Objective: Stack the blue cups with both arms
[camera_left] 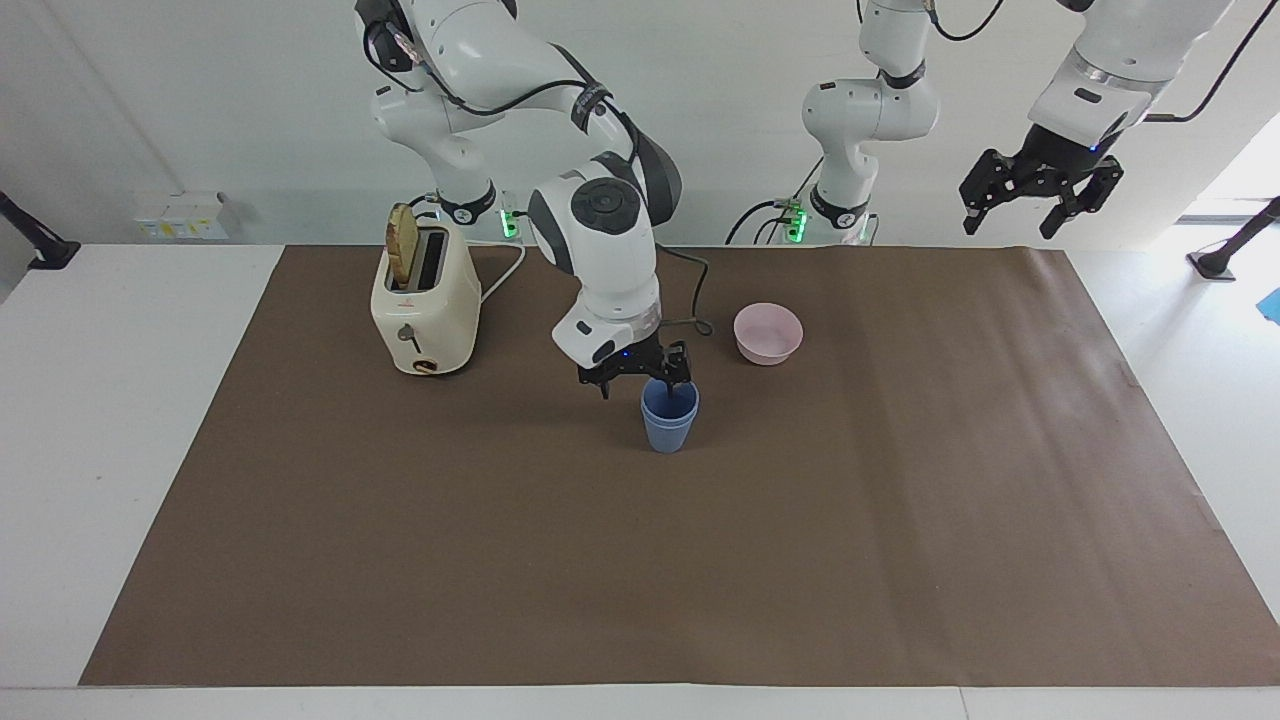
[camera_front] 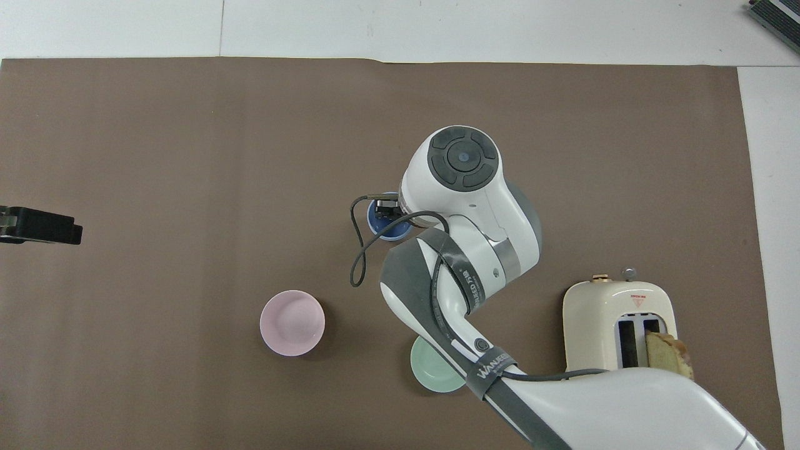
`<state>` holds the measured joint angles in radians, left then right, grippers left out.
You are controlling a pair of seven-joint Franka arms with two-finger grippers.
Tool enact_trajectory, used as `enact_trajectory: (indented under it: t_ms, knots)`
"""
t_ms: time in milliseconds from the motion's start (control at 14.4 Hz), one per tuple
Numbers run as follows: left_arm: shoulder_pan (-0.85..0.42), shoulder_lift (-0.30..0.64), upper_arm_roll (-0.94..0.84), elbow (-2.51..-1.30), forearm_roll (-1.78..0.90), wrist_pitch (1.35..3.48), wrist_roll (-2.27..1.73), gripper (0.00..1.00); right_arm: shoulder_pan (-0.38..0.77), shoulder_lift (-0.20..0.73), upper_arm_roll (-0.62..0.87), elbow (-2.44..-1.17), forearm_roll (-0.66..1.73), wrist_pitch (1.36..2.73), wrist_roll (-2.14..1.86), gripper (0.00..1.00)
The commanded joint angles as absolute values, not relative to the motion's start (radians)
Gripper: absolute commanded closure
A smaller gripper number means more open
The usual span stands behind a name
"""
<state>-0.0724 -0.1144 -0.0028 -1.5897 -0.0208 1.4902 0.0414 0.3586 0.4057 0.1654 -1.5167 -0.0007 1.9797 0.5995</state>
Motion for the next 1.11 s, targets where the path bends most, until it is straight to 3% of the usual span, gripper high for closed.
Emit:
enact_trajectory:
  t_ms: [0,1044]
  knots:
    - [-0.064,-0.132,-0.005,-1.603,-0.031,1.479,0.035,0.0,0.334,0.365,0.164,-1.491,-0.011,1.902,0.594,0.0]
    - [-0.064,-0.132,-0.005,-1.603,-0.031,1.479,0.035,0.0,0.091,0.146,0.155,-1.494,-0.009,1.714,0.253,0.0]
